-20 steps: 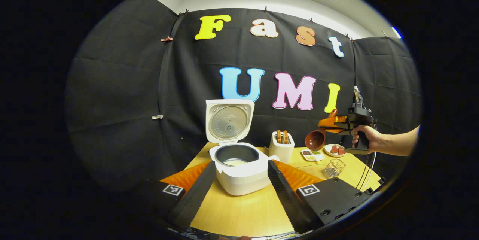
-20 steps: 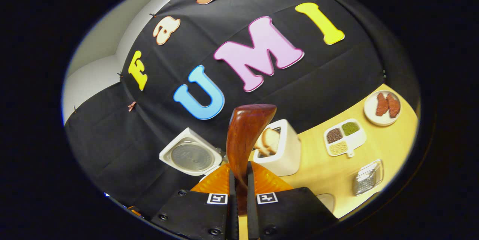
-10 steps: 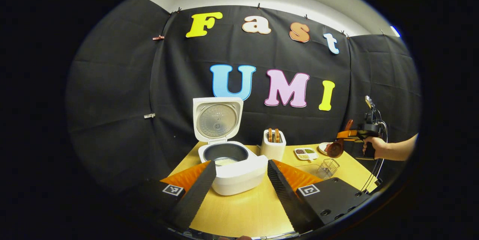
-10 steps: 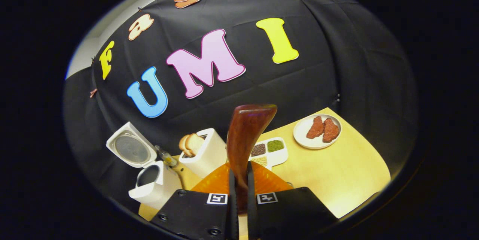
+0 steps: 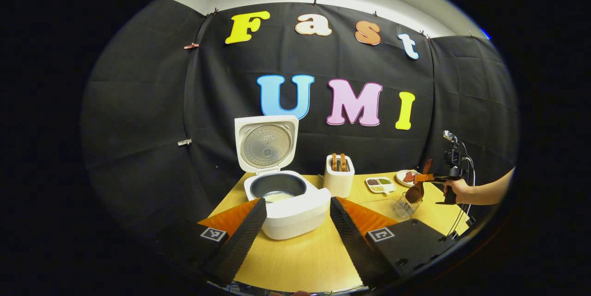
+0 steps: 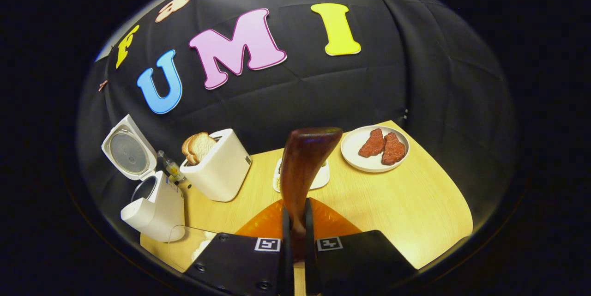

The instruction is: Close the left gripper, press the button to open the rice cooker; take a wooden spoon from the chopstick holder with the right hand, scoop a spoonful of rice and pour it into the rice cooker, then put the wooden spoon back into the chopstick holder.

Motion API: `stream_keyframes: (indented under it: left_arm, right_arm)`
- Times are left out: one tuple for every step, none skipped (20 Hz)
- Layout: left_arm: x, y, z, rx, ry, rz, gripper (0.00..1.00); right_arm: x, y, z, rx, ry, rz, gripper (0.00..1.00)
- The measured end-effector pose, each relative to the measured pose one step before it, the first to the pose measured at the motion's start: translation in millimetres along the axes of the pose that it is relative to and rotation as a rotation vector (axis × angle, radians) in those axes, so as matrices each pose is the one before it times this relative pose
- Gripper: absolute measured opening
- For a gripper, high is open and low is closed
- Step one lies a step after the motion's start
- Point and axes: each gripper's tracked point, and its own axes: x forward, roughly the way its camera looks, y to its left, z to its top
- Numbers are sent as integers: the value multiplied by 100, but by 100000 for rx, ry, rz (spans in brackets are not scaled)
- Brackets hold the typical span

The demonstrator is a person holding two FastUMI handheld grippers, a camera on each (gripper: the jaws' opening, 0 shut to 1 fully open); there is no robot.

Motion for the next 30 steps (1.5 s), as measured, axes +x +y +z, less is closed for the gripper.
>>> stream_keyframes:
  left_arm:
    - [35,67,-171,-1076,194,194,95]
    - [41,79,-53,-928,124,200,95]
    - [113,129,-134,-699,150,197,95]
    - [81,189,-142,-407,465,241,95]
    - [66,227,-251,-307,432,431,95]
    - [30,202,13,-218,-37,376,95]
    - [-38,137,32,-206,-37,150,95]
    - [2,107,18,-113,-263,-34,95]
    - [63,36,-93,4,-184,-120,95]
    - [185,152,-80,-144,243,4,95]
    - [74,30,-363,-318,320,-333,95]
    - [107,98,-49,-439,90,-179,95]
    - [44,-21,-34,-454,-132,-306,95]
    - [3,63,69,-349,-126,-198,95]
    - [94,48,90,-202,-244,-195,95]
    - [105,44,295,-41,-324,-365,95]
    - [-1,123,123,285,-630,34,95]
    - [164,183,302,434,-344,329,95]
    - [102,242,139,554,-537,711,95]
    - [140,153,369,653,-723,151,95]
    - [128,3,188,538,-607,-235,95]
    - [176,64,294,167,-490,-373,95]
    - [111,3,297,-150,-640,-563,95]
    - [85,-27,535,-313,-1066,-698,95]
    - [167,-113,560,-86,-1018,-787,95]
    - [185,-139,678,287,-1283,-812,95]
    - [314,-147,801,596,-1833,-930,95]
    - [337,-26,946,718,-1905,-802,95]
    - [441,84,914,965,-1986,-511,95]
    - [576,123,1062,1218,-1983,-130,95]
  right_arm:
    - [513,-44,-549,691,1178,-226,14]
    - [328,72,-402,1055,879,-42,15]
    - [320,-116,-317,918,693,-303,15]
    - [299,-328,-463,632,790,-813,15]
    - [220,-328,-282,574,698,-910,15]
    - [124,-297,-458,819,855,-1052,17]
    - [16,-405,-266,605,518,-855,17]
    - [-185,-297,-36,234,-234,-1027,19]
    - [-232,-367,225,498,-1060,-999,19]
    - [176,-339,402,1217,-364,-277,22]
    - [-216,-197,-12,1202,506,-298,28]
    - [-362,-420,68,171,189,-1229,34]
    - [-333,-648,199,-593,-509,-1742,49]
    - [-626,-452,277,-780,-1284,-1742,65]
    - [-647,-281,392,189,-1526,-1137,68]
    - [-821,32,302,450,-814,-155,79]
    - [-935,-159,214,-365,-815,-608,83]
    - [-954,-217,102,-2046,-1114,-929,99]
    - [-1047,-380,288,-3422,-1630,-1551,100]
    - [-1035,-144,333,-3585,-1951,-1415,99]
    - [-1349,-176,416,-3529,-1911,-1423,98]
    - [-1273,27,407,-3571,-2186,-1029,98]
    - [-1319,205,554,-3428,-1971,-273,98]
    - [-1376,362,664,-3021,-2220,374,98]
    - [-1226,547,938,-2419,-2565,741,98]
    - [-1145,638,1149,-1491,-2839,1143,98]
    - [-1111,765,1091,-1062,-2382,1191,98]
    - [-944,325,1207,-583,-2572,87,98]
    - [-899,128,1357,-441,-3001,-1338,99]
    - [-602,-251,1446,482,-3748,-2726,99]
